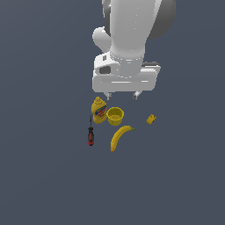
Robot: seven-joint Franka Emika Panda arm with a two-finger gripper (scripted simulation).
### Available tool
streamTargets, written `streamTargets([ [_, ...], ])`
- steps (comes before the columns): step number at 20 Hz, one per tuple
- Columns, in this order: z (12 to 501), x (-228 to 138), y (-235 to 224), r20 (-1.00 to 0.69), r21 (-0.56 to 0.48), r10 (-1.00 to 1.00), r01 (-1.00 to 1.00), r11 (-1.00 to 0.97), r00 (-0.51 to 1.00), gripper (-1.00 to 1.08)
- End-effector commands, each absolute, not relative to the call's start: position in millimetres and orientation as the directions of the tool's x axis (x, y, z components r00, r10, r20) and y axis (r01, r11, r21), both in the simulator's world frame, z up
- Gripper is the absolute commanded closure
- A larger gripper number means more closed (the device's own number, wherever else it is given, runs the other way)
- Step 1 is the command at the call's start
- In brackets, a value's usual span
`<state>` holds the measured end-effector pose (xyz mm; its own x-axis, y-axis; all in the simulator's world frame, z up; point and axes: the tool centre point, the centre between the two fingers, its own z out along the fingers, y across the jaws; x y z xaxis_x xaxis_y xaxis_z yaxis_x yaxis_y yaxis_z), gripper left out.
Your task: Pick up a designated object from a clutter of objects.
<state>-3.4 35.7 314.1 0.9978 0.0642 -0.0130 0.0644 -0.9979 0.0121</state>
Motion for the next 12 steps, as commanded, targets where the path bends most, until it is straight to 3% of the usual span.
streamTargets([
  [1,314.1,-3.4,35.7,-0.013,0.012,0.064,0.064,-0.998,0.998,-0.2],
  [12,319.1,3.4,28.1,0.008,0.017,0.067,0.067,-0.998,0.998,-0.2],
])
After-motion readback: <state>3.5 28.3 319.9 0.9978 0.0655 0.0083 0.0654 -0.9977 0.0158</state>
